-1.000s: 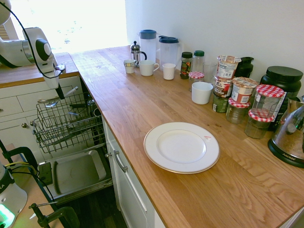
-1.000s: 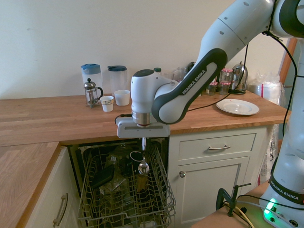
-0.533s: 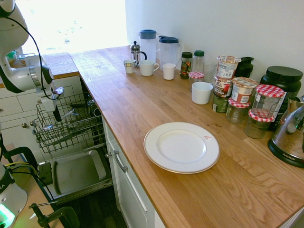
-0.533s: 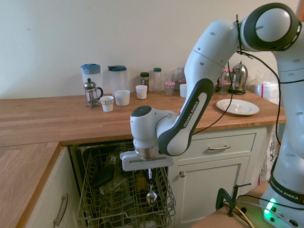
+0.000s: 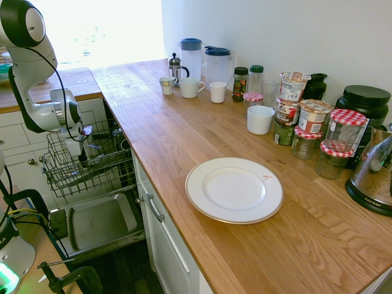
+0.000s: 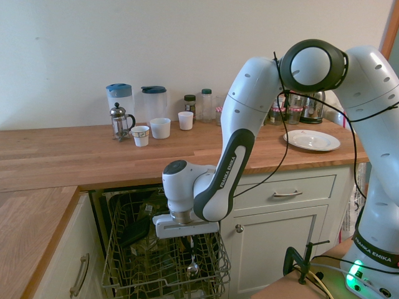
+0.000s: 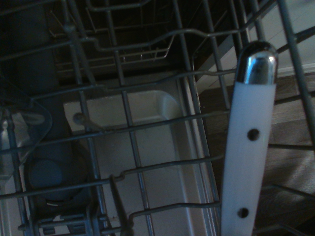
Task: Put the spoon in the dishwasher
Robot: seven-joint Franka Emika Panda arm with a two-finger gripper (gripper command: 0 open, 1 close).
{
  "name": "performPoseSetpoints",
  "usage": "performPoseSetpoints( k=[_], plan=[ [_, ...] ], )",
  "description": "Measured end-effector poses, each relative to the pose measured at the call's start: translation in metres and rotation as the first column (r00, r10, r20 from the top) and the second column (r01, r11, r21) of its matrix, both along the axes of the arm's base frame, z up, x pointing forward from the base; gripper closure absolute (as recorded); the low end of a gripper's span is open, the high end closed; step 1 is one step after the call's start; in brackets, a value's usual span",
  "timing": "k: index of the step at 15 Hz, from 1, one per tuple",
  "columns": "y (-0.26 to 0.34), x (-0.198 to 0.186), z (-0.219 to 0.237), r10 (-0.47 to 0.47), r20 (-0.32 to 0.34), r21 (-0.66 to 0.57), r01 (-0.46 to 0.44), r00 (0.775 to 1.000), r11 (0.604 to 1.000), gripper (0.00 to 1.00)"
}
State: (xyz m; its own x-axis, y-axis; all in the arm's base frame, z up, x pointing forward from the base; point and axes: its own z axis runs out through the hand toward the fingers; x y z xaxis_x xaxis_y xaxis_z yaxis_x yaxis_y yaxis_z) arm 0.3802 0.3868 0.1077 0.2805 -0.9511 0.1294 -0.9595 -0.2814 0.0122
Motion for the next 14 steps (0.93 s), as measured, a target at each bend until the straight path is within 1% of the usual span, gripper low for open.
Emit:
performPoseSetpoints(
  k=[3,8,10,14],
  plan=[
    [0.005,0.000,-0.001,0.002,-0.006,0.006,-0.002,1.000,1.000,0.00],
    [0.015,-0.006,0.005,0.018,0.004,0.008,-0.018,1.000,1.000,0.00],
    [0.020,-0.014,0.023,0.026,0.021,0.005,-0.026,0.999,1.000,0.00],
    [0.023,-0.038,0.099,0.024,0.076,-0.021,-0.022,0.997,1.000,0.00]
  ],
)
